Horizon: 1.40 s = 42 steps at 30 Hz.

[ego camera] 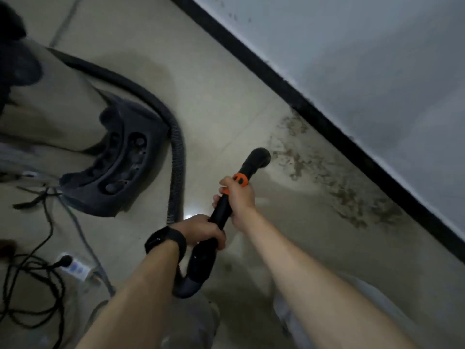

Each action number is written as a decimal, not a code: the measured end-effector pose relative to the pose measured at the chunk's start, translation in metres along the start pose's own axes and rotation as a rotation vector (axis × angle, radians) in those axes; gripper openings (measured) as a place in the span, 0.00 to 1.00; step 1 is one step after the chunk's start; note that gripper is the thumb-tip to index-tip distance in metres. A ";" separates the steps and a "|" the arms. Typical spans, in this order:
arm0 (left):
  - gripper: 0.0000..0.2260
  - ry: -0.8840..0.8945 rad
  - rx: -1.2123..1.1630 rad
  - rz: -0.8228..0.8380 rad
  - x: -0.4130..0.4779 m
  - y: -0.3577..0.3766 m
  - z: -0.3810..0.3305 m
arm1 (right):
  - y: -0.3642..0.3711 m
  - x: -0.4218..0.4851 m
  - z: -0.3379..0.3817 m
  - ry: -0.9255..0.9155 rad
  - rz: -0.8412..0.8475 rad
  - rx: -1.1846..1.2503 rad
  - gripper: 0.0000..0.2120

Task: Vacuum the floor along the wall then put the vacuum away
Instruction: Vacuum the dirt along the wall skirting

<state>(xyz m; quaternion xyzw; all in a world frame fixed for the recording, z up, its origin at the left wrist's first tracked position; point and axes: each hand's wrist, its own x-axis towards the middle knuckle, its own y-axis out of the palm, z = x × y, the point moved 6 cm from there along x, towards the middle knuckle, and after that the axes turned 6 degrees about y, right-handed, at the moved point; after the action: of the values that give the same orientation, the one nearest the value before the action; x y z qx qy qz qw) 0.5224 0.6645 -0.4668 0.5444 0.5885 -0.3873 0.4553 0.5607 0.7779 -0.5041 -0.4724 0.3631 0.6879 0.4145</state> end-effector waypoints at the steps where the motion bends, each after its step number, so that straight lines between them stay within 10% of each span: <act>1: 0.06 0.008 0.007 0.009 -0.013 0.016 -0.019 | -0.017 -0.020 0.014 -0.016 -0.032 -0.006 0.13; 15: 0.16 -0.014 0.634 0.202 -0.128 0.145 -0.128 | -0.177 -0.213 0.055 0.028 -0.110 0.386 0.10; 23: 0.19 0.183 0.927 0.110 -0.141 0.181 -0.167 | -0.189 -0.238 0.096 -0.031 0.187 0.327 0.08; 37: 0.14 0.209 0.921 -0.300 0.066 0.103 -0.199 | -0.169 0.014 0.141 -0.275 0.109 -0.003 0.07; 42: 0.12 0.260 0.583 -0.349 0.146 0.078 -0.176 | -0.159 0.102 0.136 -0.293 0.092 -0.126 0.10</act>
<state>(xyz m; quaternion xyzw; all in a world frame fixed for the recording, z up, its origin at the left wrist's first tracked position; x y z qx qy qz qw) 0.5809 0.8825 -0.5530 0.5874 0.5903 -0.5383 0.1294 0.6367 0.9843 -0.5790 -0.3749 0.2764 0.7890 0.4006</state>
